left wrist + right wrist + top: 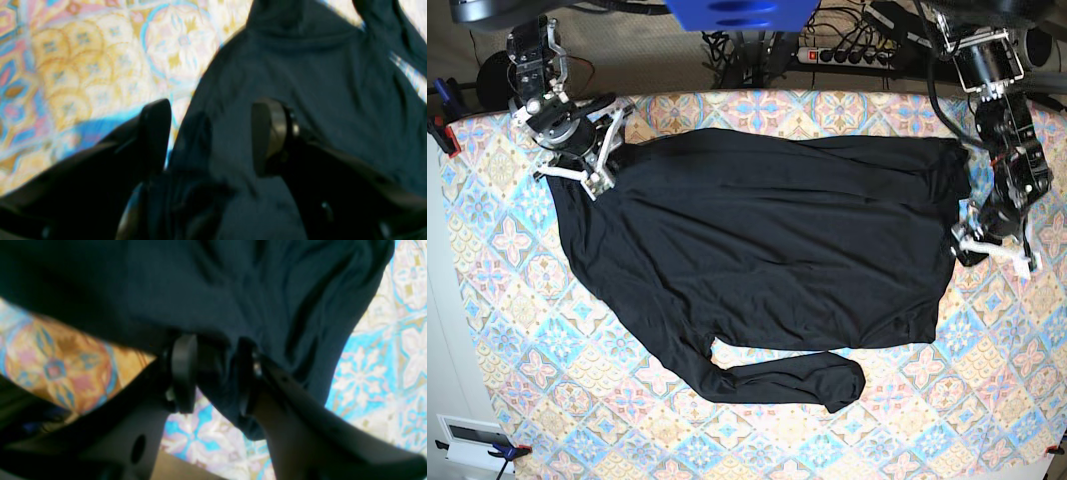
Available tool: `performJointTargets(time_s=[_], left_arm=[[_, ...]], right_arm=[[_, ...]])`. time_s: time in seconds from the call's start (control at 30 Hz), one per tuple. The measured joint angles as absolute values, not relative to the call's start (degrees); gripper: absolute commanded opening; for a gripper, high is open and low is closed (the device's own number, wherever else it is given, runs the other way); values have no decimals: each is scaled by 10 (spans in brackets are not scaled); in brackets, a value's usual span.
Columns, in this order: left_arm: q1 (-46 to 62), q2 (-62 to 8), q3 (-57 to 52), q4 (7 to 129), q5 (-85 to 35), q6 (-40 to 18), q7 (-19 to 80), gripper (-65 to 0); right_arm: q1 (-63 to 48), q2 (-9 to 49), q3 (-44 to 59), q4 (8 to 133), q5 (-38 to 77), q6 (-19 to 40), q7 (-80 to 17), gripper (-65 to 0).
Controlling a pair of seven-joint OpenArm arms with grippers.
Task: Layout the t-shirt on the table in an organized manner, then fold the t-shirt properly
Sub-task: 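Move the left gripper along the shirt side edge toward the hem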
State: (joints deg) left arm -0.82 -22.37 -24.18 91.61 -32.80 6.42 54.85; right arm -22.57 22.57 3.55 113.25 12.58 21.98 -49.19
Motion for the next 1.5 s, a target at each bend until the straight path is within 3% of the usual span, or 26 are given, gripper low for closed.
performJointTargets(time_s=[0.3, 0.43, 0.77, 1.03, 1.5], left_arm=[[-202, -214, -244, 689, -321, 68, 534, -288], [-252, -199, -242, 594, -321, 67, 472, -288], [-298, -189, -20, 517, -332, 60, 317, -288], [-356, -198, 49, 366, -327, 73, 233, -288], [-390, -175, 175, 276, -322, 71, 164, -288]], right_arm=[[-164, 226, 46, 1132, 192, 219, -491, -460], [-145, 201, 47, 1132, 185, 215, -491, -460], [-148, 192, 44, 1131, 189, 219, -492, -460], [-148, 192, 45, 1130, 189, 219, -491, -460], [-147, 192, 45, 1130, 189, 219, -491, -460]])
